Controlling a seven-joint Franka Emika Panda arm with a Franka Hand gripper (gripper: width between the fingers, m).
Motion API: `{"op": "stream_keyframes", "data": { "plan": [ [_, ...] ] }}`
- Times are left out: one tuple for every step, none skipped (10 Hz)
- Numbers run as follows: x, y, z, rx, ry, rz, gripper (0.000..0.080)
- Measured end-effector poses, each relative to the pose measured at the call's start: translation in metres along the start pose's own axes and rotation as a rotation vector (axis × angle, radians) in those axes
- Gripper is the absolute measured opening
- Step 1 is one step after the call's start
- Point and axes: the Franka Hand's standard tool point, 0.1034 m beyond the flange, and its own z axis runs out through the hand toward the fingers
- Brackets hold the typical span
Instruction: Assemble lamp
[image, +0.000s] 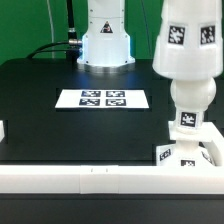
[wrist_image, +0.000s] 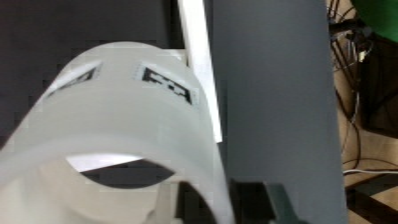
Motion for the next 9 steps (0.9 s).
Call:
{"op": "stream_keyframes", "data": {
  "plan": [
    [-0.002,-0.001,0.008,-0.003,-0.006,-0.002,0.0044],
    [-0.002,-0.002,0.014,-0.005,-0.011,-0.004,0.0044],
    [-0.001,0.0,0.024,-0.007,-0.012,-0.002,0.0044],
    [-0.001,0.002,0.034,-0.01,-0.017,0.001,0.0044],
    [-0.002,0.003,0.04,-0.012,-0.024,0.002,0.0044],
    [-0.001,0.004,0.046,-0.014,-0.028,0.003,0.0044],
    [-0.001,0.005,0.05,-0.015,-0.033,0.004,0.0044],
    [-0.001,0.006,0.054,-0.016,-0.036,0.006,0.0044],
    [0.0,0.007,0.059,-0.017,-0.038,0.008,0.0044]
  ]
}}
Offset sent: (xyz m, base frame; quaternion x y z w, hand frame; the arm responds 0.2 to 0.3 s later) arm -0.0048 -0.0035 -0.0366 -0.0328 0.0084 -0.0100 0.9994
